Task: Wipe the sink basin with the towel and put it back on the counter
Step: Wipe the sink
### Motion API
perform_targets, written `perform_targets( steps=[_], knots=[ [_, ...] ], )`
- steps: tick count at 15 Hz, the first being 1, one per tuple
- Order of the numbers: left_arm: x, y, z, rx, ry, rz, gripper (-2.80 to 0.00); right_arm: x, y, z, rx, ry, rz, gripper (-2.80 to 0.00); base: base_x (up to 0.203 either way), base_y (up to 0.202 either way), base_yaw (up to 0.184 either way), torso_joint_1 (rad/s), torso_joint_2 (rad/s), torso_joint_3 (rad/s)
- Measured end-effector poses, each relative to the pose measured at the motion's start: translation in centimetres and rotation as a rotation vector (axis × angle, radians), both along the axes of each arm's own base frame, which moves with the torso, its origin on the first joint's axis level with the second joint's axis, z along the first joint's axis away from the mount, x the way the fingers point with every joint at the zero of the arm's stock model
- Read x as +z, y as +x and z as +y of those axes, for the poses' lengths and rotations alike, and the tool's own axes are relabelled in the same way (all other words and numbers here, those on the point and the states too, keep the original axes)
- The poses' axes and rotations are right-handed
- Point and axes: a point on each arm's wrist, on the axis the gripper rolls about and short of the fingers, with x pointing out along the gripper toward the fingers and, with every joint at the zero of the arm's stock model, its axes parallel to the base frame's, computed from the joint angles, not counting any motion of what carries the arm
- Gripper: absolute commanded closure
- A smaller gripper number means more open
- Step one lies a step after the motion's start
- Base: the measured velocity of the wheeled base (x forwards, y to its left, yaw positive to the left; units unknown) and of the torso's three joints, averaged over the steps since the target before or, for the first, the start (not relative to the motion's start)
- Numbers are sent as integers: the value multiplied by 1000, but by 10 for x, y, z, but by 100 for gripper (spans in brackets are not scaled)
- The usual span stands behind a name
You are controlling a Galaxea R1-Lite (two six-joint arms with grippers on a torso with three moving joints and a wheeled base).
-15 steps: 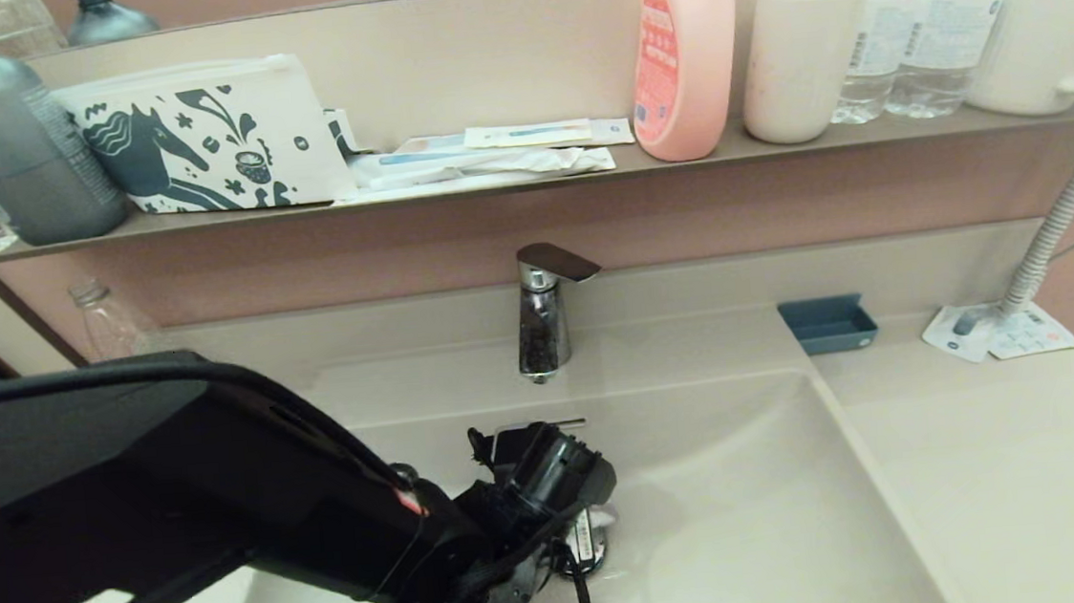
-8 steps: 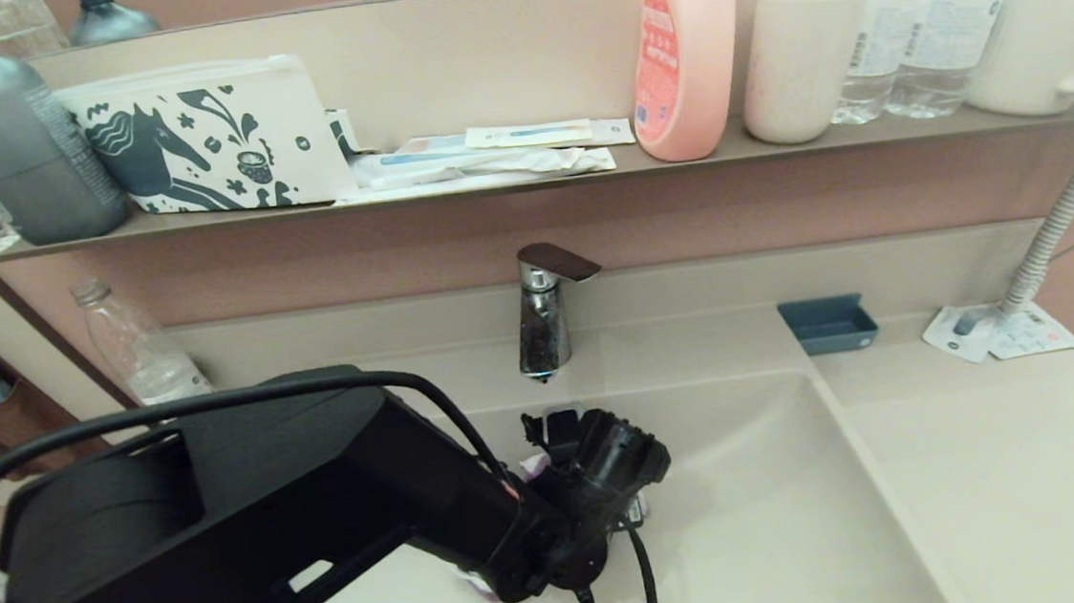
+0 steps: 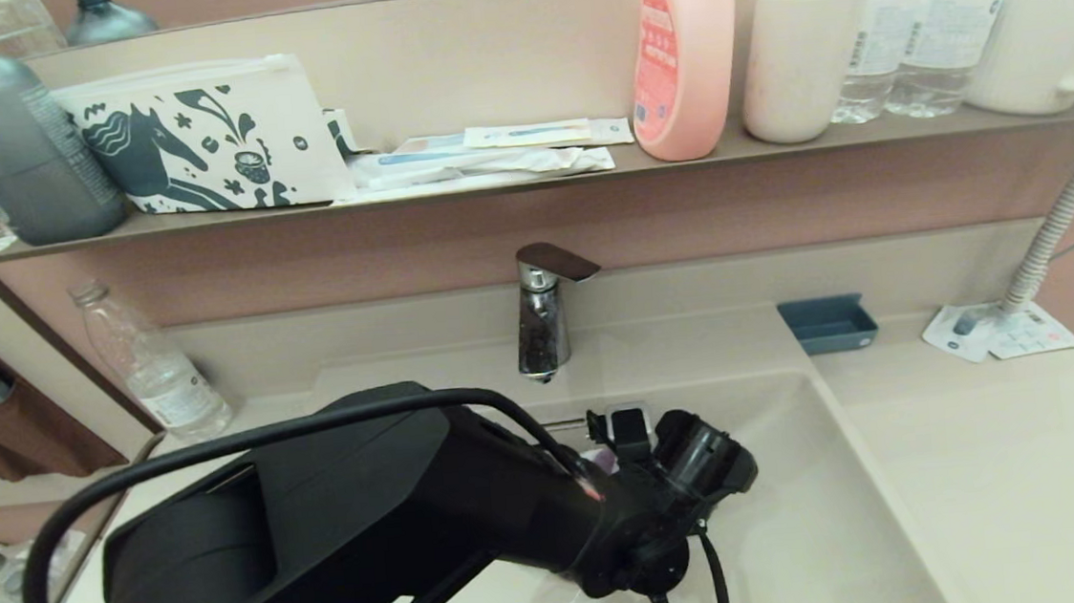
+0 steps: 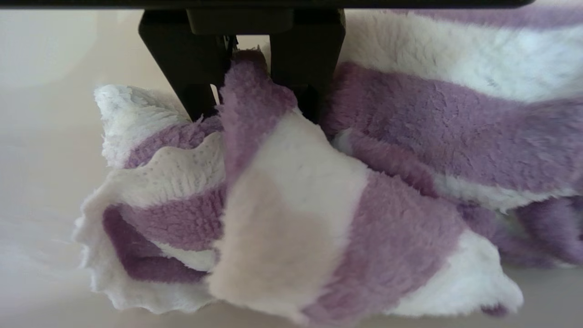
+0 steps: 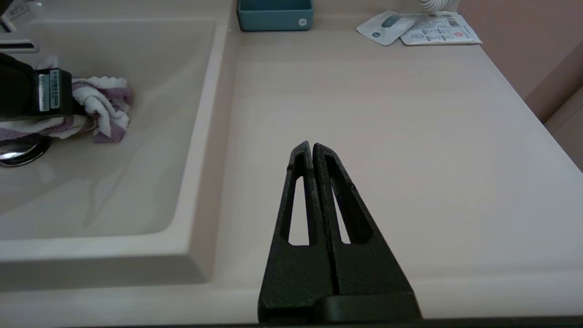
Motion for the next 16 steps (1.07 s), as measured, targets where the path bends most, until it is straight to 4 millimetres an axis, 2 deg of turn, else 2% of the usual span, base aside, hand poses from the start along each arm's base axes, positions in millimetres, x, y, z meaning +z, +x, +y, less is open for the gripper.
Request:
perform_targets(
  steps=[4, 7, 16],
  knots=[
    [15, -6, -8, 13, 42, 113, 0, 0, 0, 0, 0, 0, 0, 0, 0, 0, 0, 0, 0, 0],
    [14, -23, -7, 14, 90, 260, 0, 0, 0, 0, 0, 0, 0, 0, 0, 0, 0, 0, 0, 0],
    [20, -69, 25, 220, 264, 627, 0, 0, 0, 0, 0, 0, 0, 0, 0, 0, 0, 0, 0, 0]
  ],
)
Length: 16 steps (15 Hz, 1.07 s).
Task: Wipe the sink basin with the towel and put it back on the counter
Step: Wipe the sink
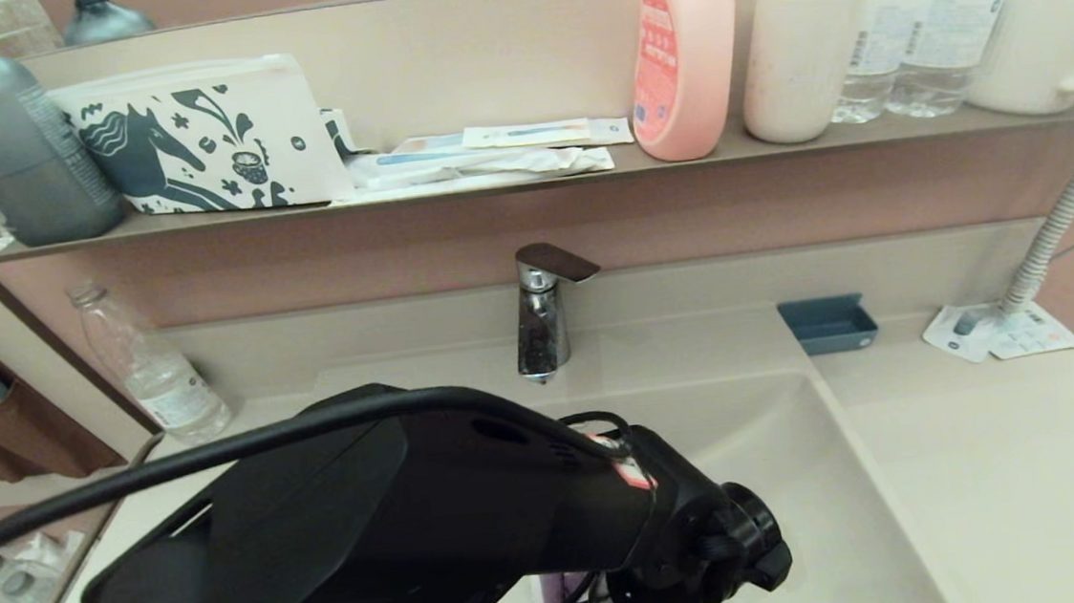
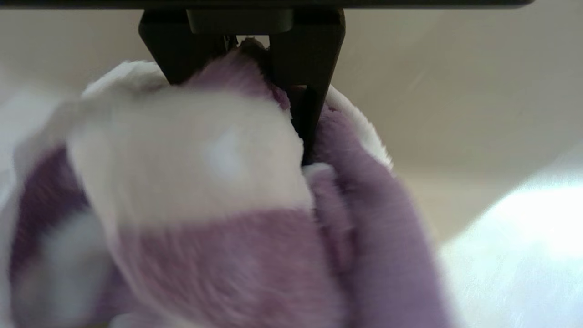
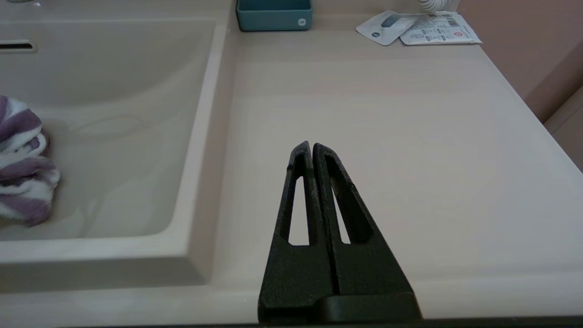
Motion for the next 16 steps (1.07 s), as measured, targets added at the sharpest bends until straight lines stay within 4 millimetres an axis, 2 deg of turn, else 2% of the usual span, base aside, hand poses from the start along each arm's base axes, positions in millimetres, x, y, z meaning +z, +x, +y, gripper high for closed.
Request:
perform_targets(
  steps=[5, 10, 12, 16],
  knots=[
    [5, -18, 28, 22, 53, 112, 0, 0, 0, 0, 0, 0, 0, 0, 0, 0, 0, 0, 0, 0],
    [-22, -30, 71, 42, 131, 119, 0, 0, 0, 0, 0, 0, 0, 0, 0, 0, 0, 0, 0, 0],
    [-28, -25, 90, 36, 133, 105, 0, 0, 0, 0, 0, 0, 0, 0, 0, 0, 0, 0, 0, 0],
    [-19, -9, 124, 9, 154, 121, 0, 0, 0, 0, 0, 0, 0, 0, 0, 0, 0, 0, 0, 0]
  ],
)
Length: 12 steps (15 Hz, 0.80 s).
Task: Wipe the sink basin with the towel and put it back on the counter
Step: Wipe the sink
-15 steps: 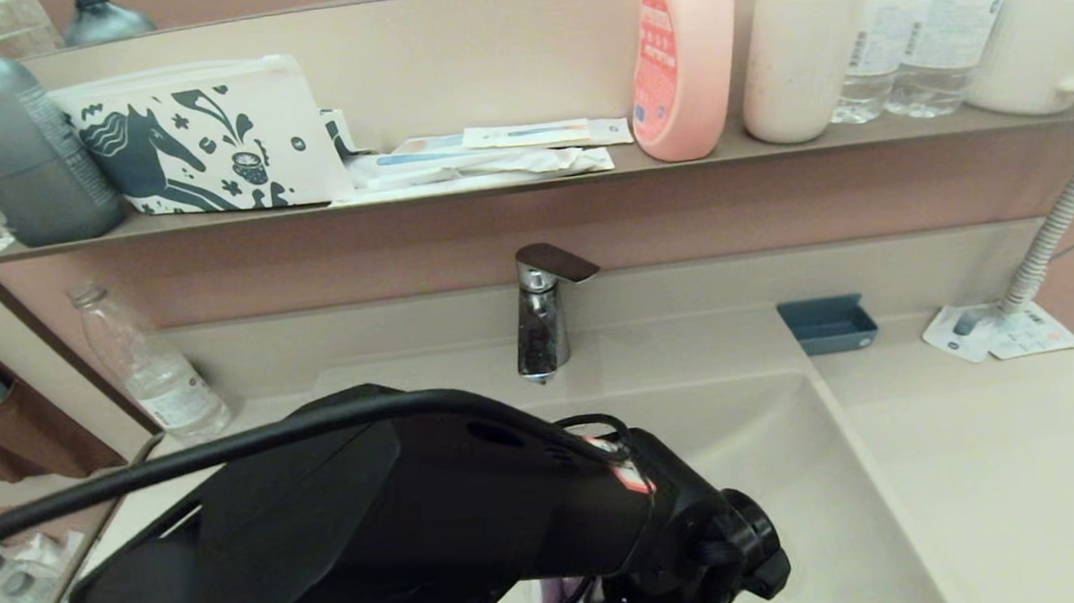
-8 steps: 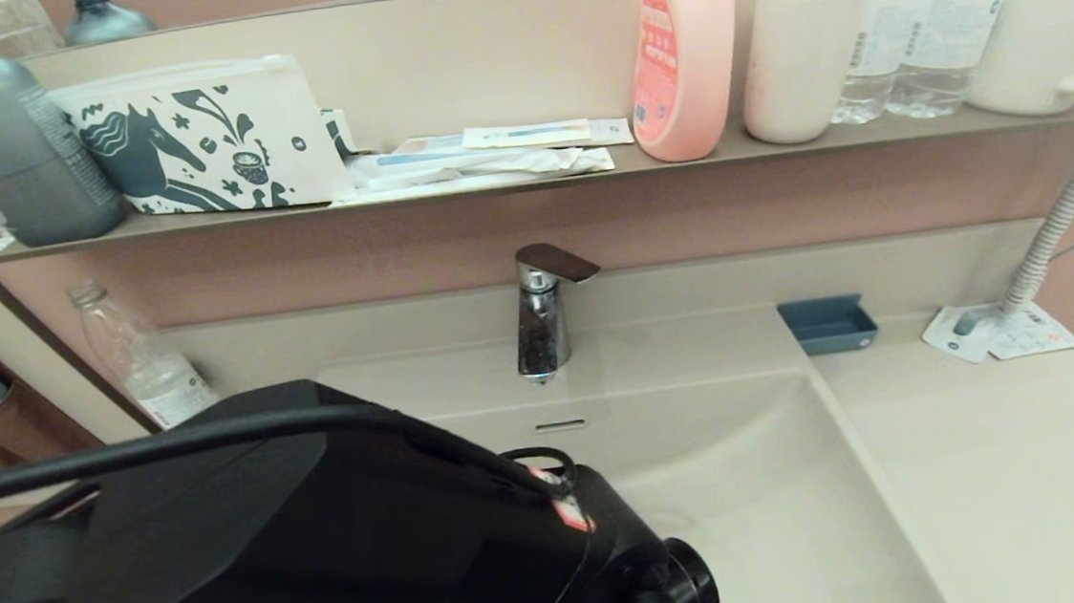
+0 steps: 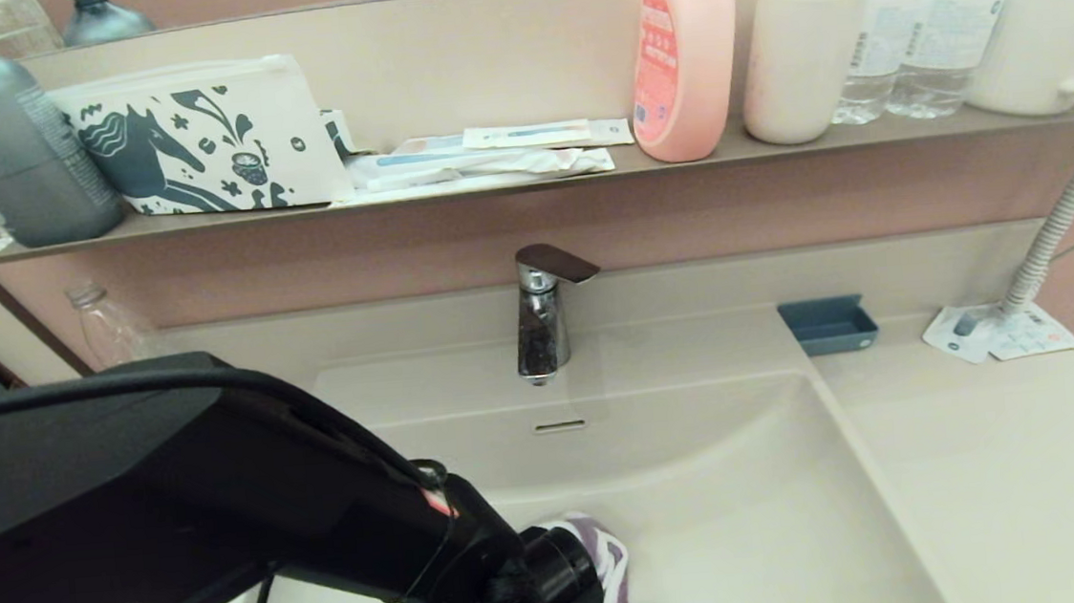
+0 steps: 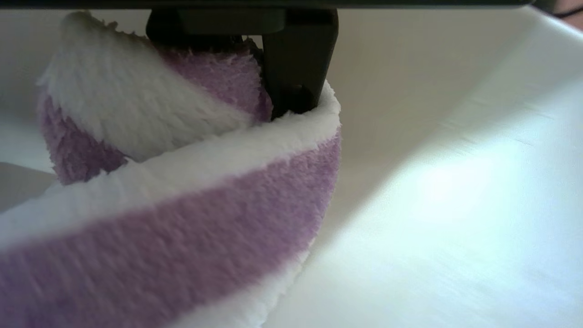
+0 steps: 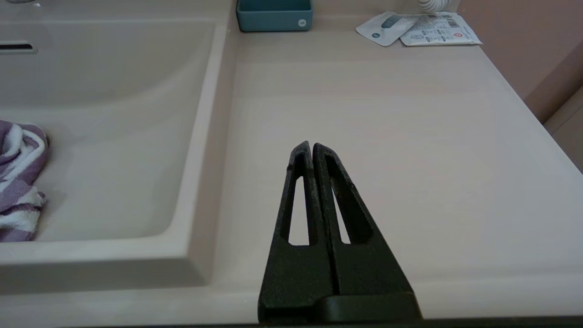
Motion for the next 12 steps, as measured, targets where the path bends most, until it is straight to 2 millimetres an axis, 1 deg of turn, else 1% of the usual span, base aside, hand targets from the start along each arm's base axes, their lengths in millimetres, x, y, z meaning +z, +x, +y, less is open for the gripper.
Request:
perform_targets(
  steps=[3, 7, 9, 12],
  knots=[
    [4, 10, 13, -26, 31, -16, 0, 0, 0, 0, 0, 0, 0, 0, 0, 0, 0, 0, 0, 0],
    [2, 19, 20, -135, -6, -95, 0, 0, 0, 0, 0, 0, 0, 0, 0, 0, 0, 0, 0, 0],
    [1, 31, 30, -162, -37, -138, 0, 0, 0, 0, 0, 0, 0, 0, 0, 0, 0, 0, 0, 0],
    [1, 54, 47, -185, -80, -219, 0, 0, 0, 0, 0, 0, 0, 0, 0, 0, 0, 0, 0, 0]
  ],
)
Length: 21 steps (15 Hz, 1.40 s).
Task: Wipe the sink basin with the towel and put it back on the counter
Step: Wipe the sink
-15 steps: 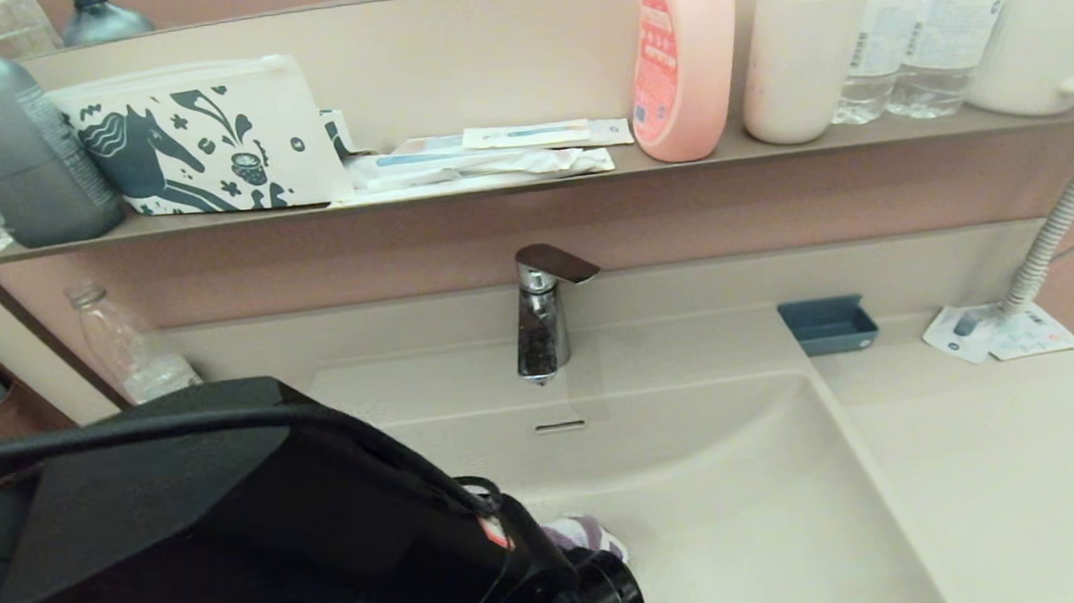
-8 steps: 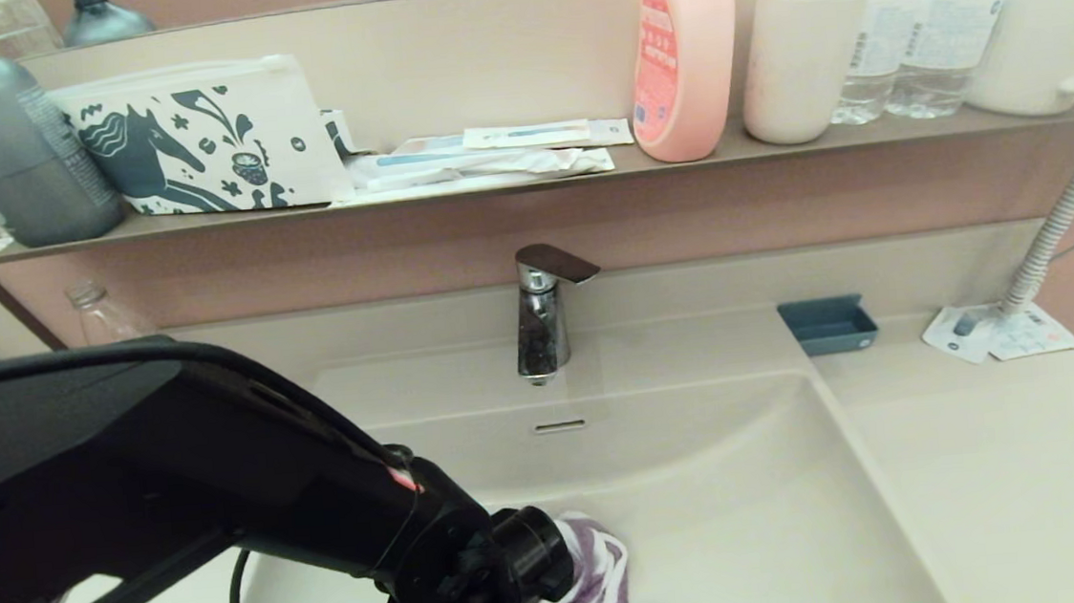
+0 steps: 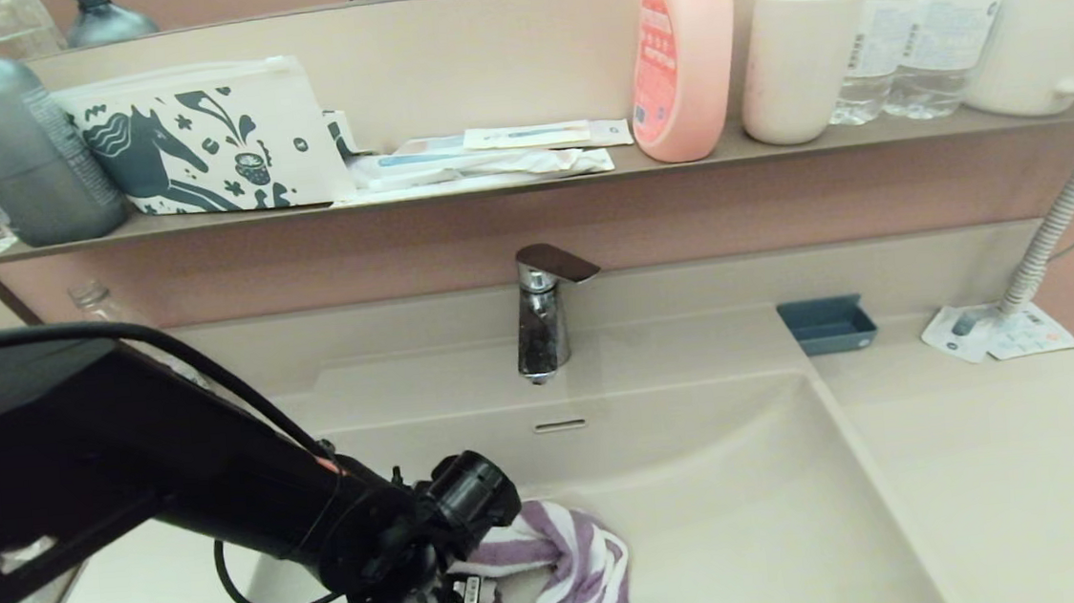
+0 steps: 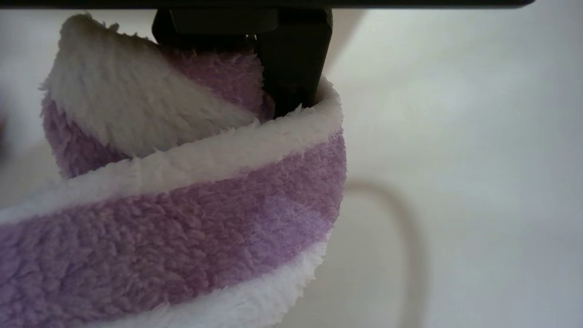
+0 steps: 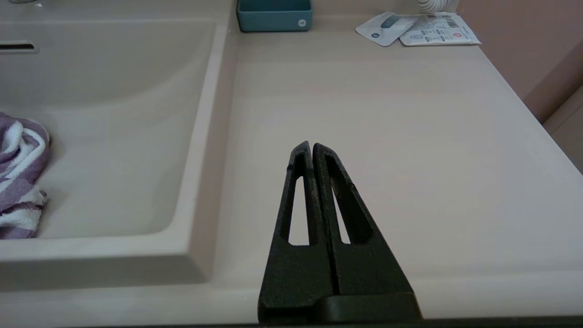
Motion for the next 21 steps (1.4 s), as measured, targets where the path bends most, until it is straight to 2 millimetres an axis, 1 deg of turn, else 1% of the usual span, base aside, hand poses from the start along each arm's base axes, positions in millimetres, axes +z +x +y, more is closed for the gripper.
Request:
perform_targets(
  steps=[3, 5, 7, 10, 12, 16, 18, 21],
  knots=[
    [0, 25, 12, -45, -34, -105, 0, 0, 0, 0, 0, 0, 0, 0, 0, 0, 0, 0, 0, 0],
    [-1, 32, 14, -75, -42, -150, 0, 0, 0, 0, 0, 0, 0, 0, 0, 0, 0, 0, 0, 0],
    [-3, 39, 11, -92, -54, -210, 0, 0, 0, 0, 0, 0, 0, 0, 0, 0, 0, 0, 0, 0],
    [-11, 45, -1, -107, -82, -328, 0, 0, 0, 0, 0, 0, 0, 0, 0, 0, 0, 0, 0, 0],
    [-15, 52, -14, -100, -103, -414, 0, 0, 0, 0, 0, 0, 0, 0, 0, 0, 0, 0, 0, 0],
    [-21, 51, -47, -53, -130, -450, 0, 0, 0, 0, 0, 0, 0, 0, 0, 0, 0, 0, 0, 0],
    [-18, 51, -66, -29, -151, -449, 0, 0, 0, 0, 0, 0, 0, 0, 0, 0, 0, 0, 0, 0],
    [-7, 51, -95, -11, -189, -442, 0, 0, 0, 0, 0, 0, 0, 0, 0, 0, 0, 0, 0, 0]
  ],
)
